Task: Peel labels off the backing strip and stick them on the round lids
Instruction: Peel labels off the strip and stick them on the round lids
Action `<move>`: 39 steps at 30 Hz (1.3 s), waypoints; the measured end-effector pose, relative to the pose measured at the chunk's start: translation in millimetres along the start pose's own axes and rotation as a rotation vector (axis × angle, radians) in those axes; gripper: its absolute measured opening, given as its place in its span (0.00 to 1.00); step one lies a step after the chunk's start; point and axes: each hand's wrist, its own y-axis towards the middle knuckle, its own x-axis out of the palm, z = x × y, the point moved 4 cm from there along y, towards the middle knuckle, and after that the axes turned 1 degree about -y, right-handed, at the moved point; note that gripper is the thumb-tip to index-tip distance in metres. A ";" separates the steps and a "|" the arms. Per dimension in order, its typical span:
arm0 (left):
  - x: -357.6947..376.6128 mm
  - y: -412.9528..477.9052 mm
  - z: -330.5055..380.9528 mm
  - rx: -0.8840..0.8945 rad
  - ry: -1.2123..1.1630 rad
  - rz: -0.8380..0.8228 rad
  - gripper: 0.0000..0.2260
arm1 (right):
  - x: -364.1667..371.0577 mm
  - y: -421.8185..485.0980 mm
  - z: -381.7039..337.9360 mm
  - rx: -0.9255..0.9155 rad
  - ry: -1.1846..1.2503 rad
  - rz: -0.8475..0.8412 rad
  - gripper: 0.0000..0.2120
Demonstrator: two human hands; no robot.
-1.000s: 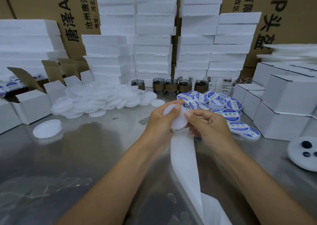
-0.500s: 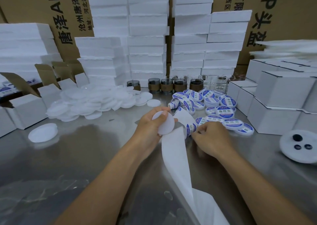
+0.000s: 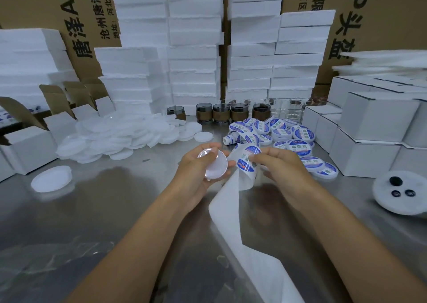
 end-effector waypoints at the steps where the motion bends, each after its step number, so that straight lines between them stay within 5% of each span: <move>1: 0.2 0.0 0.2 -0.001 0.001 0.000 0.06 | 0.9 -0.1 -0.4 -0.017 0.018 -0.008 0.09; 10: 6.4 -4.8 11.2 0.091 -0.007 0.005 0.06 | 4.3 0.1 0.6 -0.090 0.098 0.062 0.10; 15: 15.8 -10.7 10.6 0.143 0.172 -0.043 0.05 | 5.7 -1.3 1.6 -0.082 0.089 0.163 0.22; 27: 13.2 -9.4 -2.8 0.049 0.235 0.054 0.09 | 9.7 -8.8 -3.4 -0.194 -0.001 0.212 0.25; 32: 10.3 -8.2 -1.0 0.035 0.090 0.102 0.10 | 11.8 -12.9 -7.1 -0.409 -0.247 0.296 0.11; 39: 4.5 -6.6 3.1 0.008 -0.058 0.115 0.07 | 18.2 -24.0 -17.5 -0.711 -0.560 0.202 0.14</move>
